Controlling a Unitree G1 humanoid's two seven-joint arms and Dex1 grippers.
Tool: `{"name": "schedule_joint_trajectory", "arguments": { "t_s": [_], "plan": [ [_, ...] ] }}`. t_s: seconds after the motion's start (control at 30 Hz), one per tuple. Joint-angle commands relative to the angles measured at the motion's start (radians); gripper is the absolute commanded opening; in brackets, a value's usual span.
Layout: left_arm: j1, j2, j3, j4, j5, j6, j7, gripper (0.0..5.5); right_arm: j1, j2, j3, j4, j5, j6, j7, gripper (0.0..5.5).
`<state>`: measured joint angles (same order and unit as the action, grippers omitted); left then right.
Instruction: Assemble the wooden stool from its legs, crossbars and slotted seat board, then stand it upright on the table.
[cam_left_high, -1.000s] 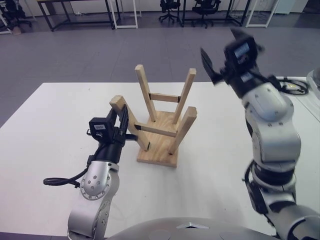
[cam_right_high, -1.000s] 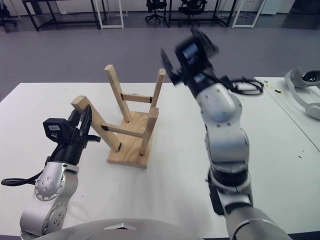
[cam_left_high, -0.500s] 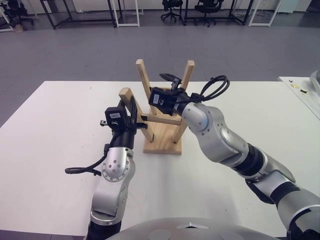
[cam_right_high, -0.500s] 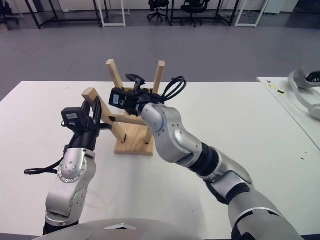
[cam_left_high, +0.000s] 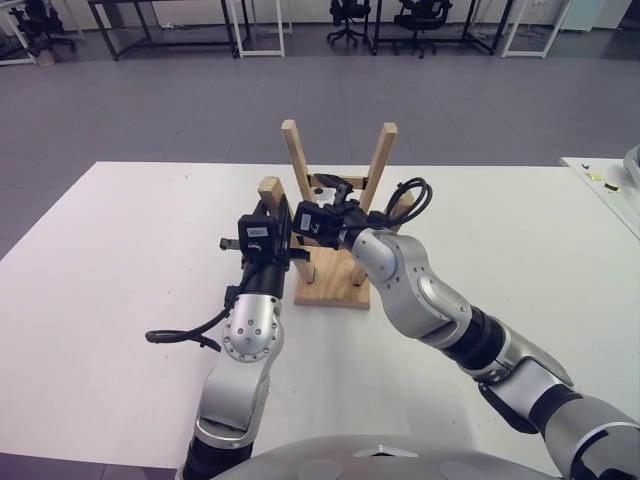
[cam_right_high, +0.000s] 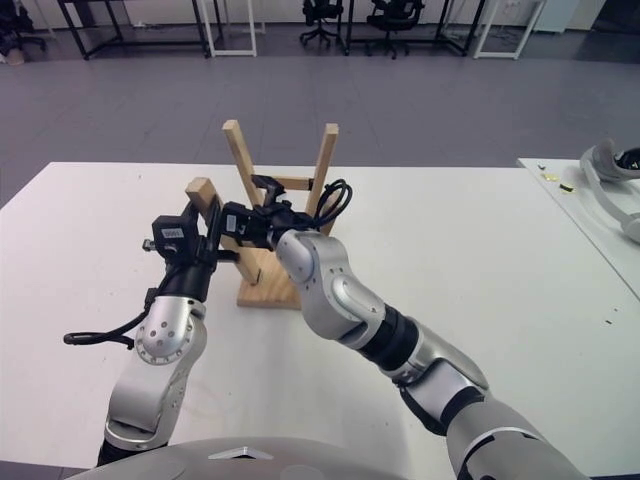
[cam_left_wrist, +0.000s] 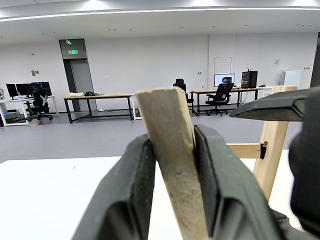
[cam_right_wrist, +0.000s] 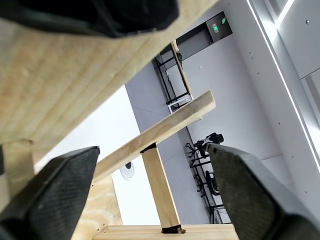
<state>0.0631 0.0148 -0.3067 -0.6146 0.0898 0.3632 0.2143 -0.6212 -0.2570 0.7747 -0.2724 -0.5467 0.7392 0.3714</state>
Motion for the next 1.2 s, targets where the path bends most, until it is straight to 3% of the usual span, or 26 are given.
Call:
{"name": "schedule_joint_trajectory", "arguments": {
  "t_s": [0.03, 0.17, 0.3, 0.4, 0.47, 0.57, 0.63, 0.7, 0.83, 0.93, 0.97, 1.07, 1.2],
  "plan": [
    [0.02, 0.036, -0.069, 0.099, 0.041, 0.097, -0.074, 1.06, 0.112, 0.038, 0.006, 0.136, 0.032, -0.017, -0.003, 4.03],
    [0.041, 0.029, -0.031, 0.049, 0.007, 0.05, -0.072, 1.06, 0.067, 0.05, -0.102, 0.08, -0.033, -0.068, -0.089, 4.03],
    [0.056, -0.009, 0.073, -0.109, -0.169, 0.008, -0.137, 1.98, -0.048, 0.002, -0.205, -0.075, -0.118, -0.088, -0.068, 4.03],
    [-0.036, 0.021, 0.244, -0.21, -0.327, 0.056, -0.193, 2.64, -0.147, 0.022, -0.322, -0.158, -0.085, -0.079, -0.031, 4.03],
    [-0.246, 0.099, 0.422, -0.182, -0.515, 0.112, -0.238, 2.96, -0.186, 0.035, -0.406, -0.159, -0.029, -0.143, -0.049, 4.03],
    [-0.593, 0.263, 0.568, 0.003, -0.774, 0.263, -0.347, 3.48, -0.192, 0.103, -0.672, -0.145, 0.218, -0.107, -0.006, 4.03],
    [-0.765, 0.307, 0.587, 0.172, -0.839, 0.357, -0.357, 3.48, -0.244, 0.123, -0.904, -0.163, 0.439, -0.016, 0.046, 4.03],
    [-0.801, 0.298, 0.561, 0.25, -0.866, 0.419, -0.353, 3.48, -0.194, 0.155, -1.019, -0.211, 0.588, 0.12, 0.082, 4.03],
    [-0.474, 0.217, 0.427, 0.254, -0.848, 0.5, -0.346, 3.48, 0.181, 0.161, -0.903, -0.196, 0.645, 0.213, 0.092, 4.03],
    [-0.377, 0.255, 0.225, 0.33, -0.688, 0.435, -0.398, 3.48, 0.257, 0.143, -0.816, -0.12, 0.616, 0.18, 0.039, 4.03],
    [-0.397, 0.26, 0.214, 0.348, -0.664, 0.416, -0.404, 3.48, 0.242, 0.14, -0.804, -0.109, 0.617, 0.165, 0.022, 4.03],
    [-0.513, 0.251, 0.298, 0.354, -0.676, 0.365, -0.397, 3.48, 0.165, 0.17, -0.855, -0.121, 0.666, 0.105, -0.029, 4.03],
    [-0.658, 0.23, 0.514, 0.285, -0.857, 0.35, -0.344, 3.48, 0.071, 0.187, -1.014, -0.144, 0.769, 0.019, -0.098, 4.03]
  ]
}}
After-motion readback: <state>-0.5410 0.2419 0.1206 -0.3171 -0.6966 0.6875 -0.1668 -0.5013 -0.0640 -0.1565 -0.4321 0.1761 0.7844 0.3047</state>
